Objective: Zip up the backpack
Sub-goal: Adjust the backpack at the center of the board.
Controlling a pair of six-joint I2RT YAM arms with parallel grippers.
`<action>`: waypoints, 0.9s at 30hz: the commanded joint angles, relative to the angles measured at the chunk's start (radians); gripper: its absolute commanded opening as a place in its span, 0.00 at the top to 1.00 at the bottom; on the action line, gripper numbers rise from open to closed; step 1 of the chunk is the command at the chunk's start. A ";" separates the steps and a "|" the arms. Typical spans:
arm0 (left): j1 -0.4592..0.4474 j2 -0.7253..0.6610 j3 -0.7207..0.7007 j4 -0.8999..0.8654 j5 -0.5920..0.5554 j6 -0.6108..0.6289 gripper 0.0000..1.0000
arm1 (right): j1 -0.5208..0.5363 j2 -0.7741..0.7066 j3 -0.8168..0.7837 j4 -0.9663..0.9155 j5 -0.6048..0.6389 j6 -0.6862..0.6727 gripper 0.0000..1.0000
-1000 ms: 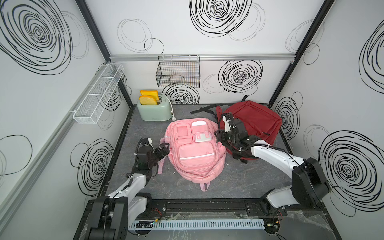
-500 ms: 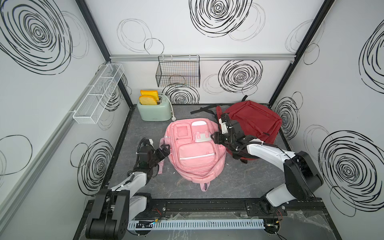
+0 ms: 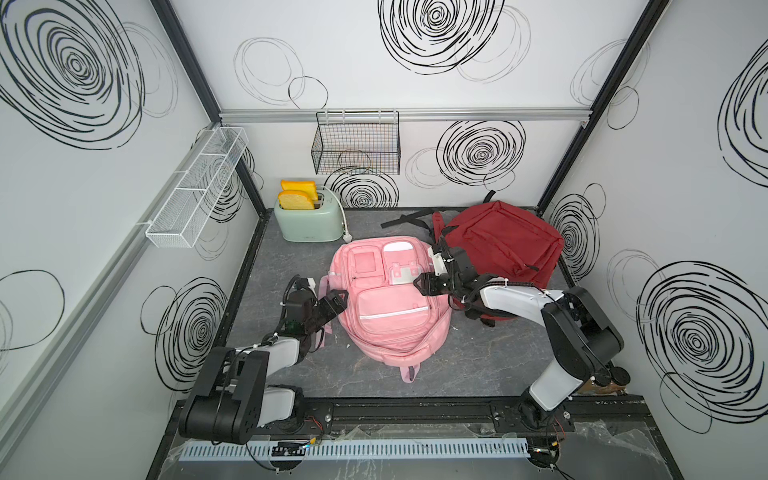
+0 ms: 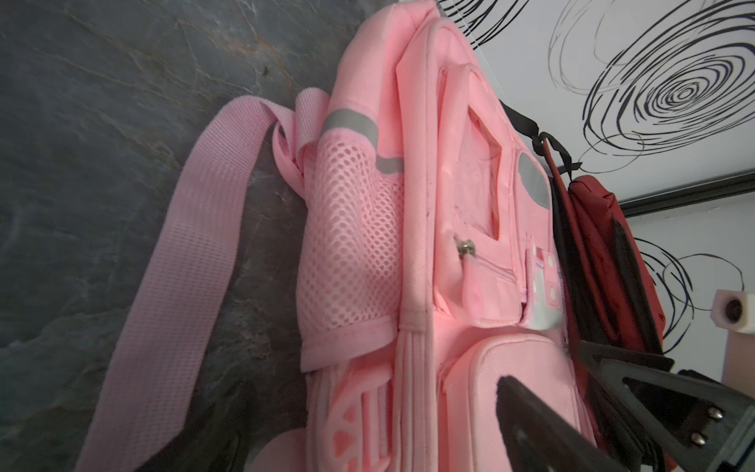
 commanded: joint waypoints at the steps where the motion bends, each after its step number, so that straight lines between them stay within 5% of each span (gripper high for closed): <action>1: -0.016 0.021 0.028 0.084 0.012 -0.013 0.06 | 0.002 0.034 -0.019 0.026 -0.012 0.009 0.39; 14: -0.039 0.081 0.025 0.116 0.013 -0.013 0.08 | 0.001 0.067 0.002 -0.029 0.061 -0.005 0.40; 27: -0.090 0.097 0.040 0.129 0.021 -0.010 0.25 | 0.002 0.096 -0.006 0.007 0.007 0.005 0.40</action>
